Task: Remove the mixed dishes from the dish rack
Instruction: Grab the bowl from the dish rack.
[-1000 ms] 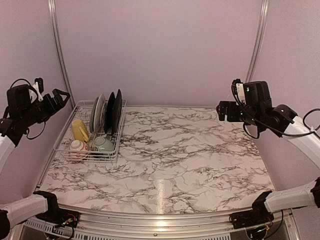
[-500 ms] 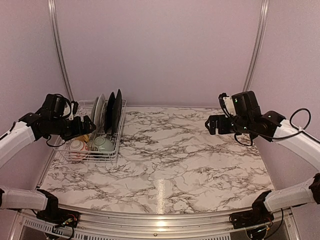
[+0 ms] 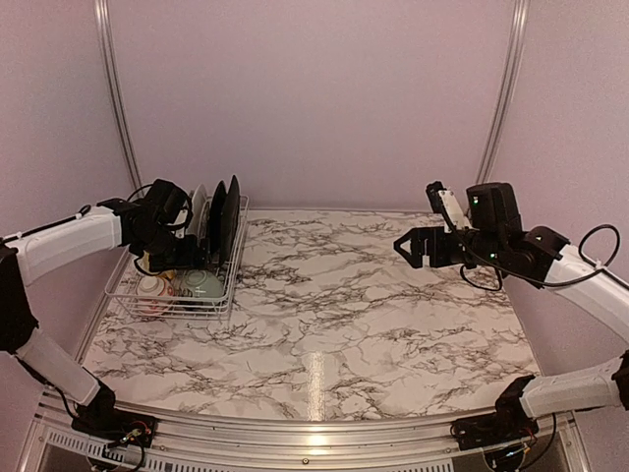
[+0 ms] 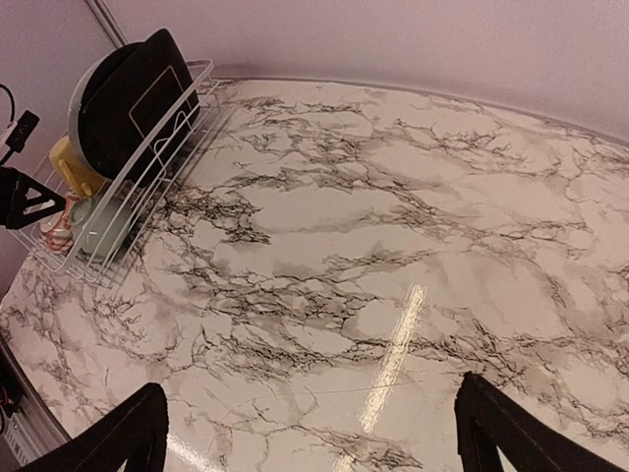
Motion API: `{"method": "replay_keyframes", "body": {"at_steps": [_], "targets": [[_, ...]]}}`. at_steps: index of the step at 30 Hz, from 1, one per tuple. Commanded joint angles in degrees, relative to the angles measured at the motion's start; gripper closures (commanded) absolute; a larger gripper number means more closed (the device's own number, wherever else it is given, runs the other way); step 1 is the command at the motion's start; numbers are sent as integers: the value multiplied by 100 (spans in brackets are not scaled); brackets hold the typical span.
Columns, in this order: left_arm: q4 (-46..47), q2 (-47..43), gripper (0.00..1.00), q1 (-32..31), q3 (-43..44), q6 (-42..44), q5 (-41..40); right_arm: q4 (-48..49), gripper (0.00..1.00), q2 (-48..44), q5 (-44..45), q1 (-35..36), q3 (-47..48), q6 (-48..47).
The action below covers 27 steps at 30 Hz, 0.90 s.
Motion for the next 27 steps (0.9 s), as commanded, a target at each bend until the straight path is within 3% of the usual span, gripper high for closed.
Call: {"method": "replay_keyframes", "body": {"at_steps": [1, 7, 14, 18, 27], "targets": [[-253, 453, 1, -67, 322, 153, -324, 328, 2, -409, -303, 64, -91, -39], [-194, 1068, 1, 25, 418, 101, -202, 306, 1, -753, -323, 60, -144, -213], [63, 1159, 1, 53, 191, -116, -186, 361, 2, -906, -281, 64, -249, -143], [246, 1051, 10, 29, 20, -223, 40, 494, 1, -859, -356, 56, -358, -76], [201, 832, 28, 9, -225, -241, -337, 638, 1, -496, -508, 56, -267, 37]]}}
